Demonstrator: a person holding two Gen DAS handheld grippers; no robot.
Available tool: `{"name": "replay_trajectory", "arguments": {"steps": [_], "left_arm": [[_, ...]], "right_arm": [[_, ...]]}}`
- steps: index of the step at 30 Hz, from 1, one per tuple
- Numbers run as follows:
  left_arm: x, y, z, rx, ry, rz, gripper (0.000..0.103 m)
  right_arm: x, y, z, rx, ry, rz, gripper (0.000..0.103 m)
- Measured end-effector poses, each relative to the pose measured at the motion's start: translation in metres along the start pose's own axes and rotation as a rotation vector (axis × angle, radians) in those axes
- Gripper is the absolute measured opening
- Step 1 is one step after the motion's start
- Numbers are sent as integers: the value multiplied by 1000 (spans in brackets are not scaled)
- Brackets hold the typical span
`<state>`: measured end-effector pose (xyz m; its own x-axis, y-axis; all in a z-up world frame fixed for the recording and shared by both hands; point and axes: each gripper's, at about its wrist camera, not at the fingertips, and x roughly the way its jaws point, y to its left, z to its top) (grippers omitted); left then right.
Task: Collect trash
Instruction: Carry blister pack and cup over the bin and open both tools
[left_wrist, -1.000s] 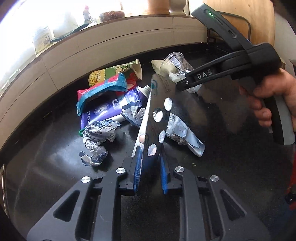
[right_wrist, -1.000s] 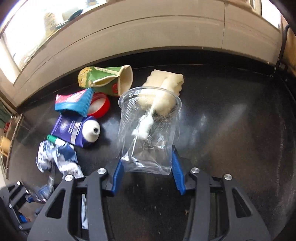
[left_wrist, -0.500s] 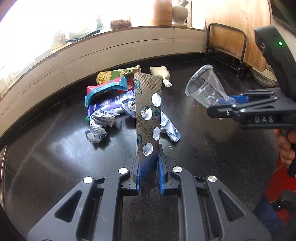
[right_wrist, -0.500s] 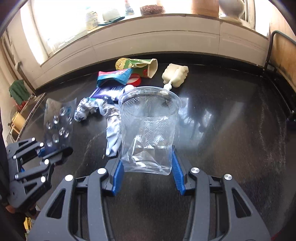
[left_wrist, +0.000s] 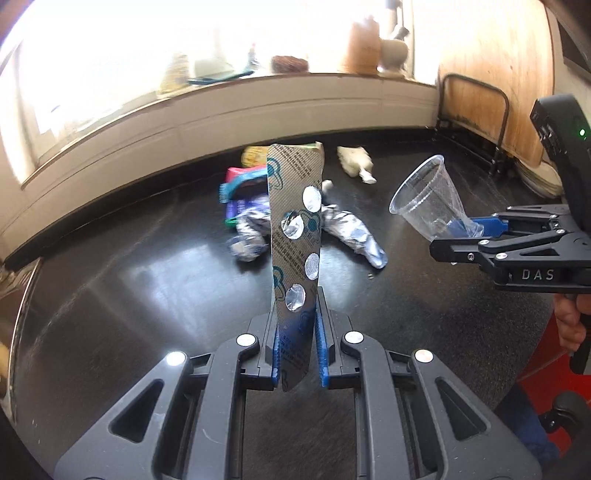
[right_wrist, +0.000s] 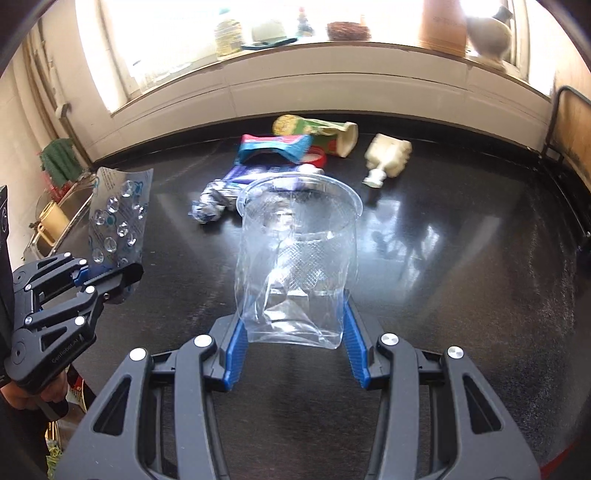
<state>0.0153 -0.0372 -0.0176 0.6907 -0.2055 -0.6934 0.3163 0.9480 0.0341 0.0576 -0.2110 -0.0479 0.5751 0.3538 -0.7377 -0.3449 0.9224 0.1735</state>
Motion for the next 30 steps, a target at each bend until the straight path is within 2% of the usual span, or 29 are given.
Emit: {"name": "replay_trajectory", "arguments": {"steps": [3, 8, 11, 13, 17, 21, 24, 26, 30], "left_arm": [[-29, 27, -16, -59, -16, 67, 14], [-95, 80, -65, -166, -43, 247, 14], [-133, 108, -105, -234, -25, 386, 14], [-159, 126, -137, -307, 0, 438, 14], [-193, 147, -199, -386, 74, 532, 14], [-221, 165, -258, -505, 136, 569, 14], [-227, 173, -301, -583, 187, 595, 14], [-224, 181, -332, -660, 216, 570, 14], [-197, 194, -384, -743, 269, 530, 14]], "right_arm": [[6, 37, 4, -52, -1, 69, 46], [23, 120, 3, -188, 16, 208, 46], [29, 174, -2, -274, 28, 296, 46], [32, 219, -9, -349, 41, 376, 46], [36, 301, -30, -477, 81, 522, 46], [38, 375, -64, -612, 133, 639, 46], [48, 413, -93, -688, 196, 695, 46], [58, 430, -112, -729, 236, 709, 46], [92, 459, -158, -820, 327, 702, 46]]}}
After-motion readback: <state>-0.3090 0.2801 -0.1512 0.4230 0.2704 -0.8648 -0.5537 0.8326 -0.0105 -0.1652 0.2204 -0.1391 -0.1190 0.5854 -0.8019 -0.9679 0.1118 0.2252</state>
